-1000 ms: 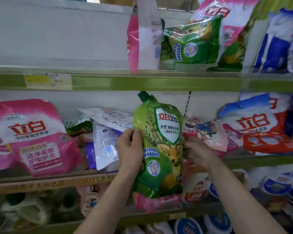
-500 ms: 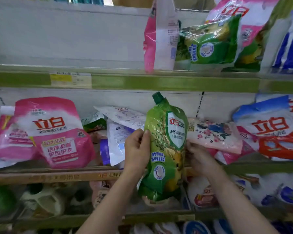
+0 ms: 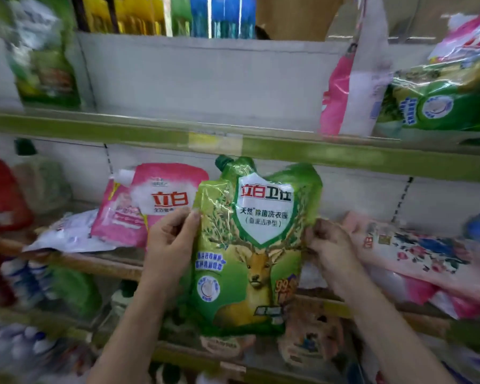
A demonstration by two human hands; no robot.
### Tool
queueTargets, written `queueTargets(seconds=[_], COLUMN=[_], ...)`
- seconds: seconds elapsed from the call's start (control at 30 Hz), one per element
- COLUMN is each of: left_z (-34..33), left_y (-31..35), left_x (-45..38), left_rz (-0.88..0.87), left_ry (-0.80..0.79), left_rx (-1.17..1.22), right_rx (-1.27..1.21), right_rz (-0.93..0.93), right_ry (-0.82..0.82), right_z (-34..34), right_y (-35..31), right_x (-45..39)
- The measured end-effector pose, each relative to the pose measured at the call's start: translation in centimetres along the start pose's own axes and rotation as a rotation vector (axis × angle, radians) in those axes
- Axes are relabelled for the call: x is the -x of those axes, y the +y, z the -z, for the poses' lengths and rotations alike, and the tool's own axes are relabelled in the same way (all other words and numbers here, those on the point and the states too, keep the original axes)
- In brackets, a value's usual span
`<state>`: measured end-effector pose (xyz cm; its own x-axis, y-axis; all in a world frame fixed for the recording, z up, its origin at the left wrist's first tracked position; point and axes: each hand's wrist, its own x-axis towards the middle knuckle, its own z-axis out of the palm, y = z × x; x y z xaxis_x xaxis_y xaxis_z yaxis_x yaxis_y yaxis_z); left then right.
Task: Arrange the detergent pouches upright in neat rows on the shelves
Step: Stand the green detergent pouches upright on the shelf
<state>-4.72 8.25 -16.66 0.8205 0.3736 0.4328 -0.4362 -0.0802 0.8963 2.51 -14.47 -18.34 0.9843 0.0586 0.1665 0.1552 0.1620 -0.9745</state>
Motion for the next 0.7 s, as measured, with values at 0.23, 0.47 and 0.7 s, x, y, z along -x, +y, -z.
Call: queueTargets(seconds=[0.23,0.47,0.7], left_z=[9.1,15.9,24.2], left_y=[1.1,8.5,16.0], left_x=[-2.1,-11.8,-24.7], left_rz=[-0.243,-0.382,-0.457], left_ry=[0.178,0.174,0.069], left_rx=[-0.046,0.096,0.119], right_rx=[0.072,0.061,0.045], right_rz=[0.142,0.411,0.51], right_ry=[-0.186,-0.191,-0.121], right_z=[-9.3,-19.6,-32.7], right_y=[-3.0,-12.3,-19.8], right_x=[0.7,-2.1,-7.3])
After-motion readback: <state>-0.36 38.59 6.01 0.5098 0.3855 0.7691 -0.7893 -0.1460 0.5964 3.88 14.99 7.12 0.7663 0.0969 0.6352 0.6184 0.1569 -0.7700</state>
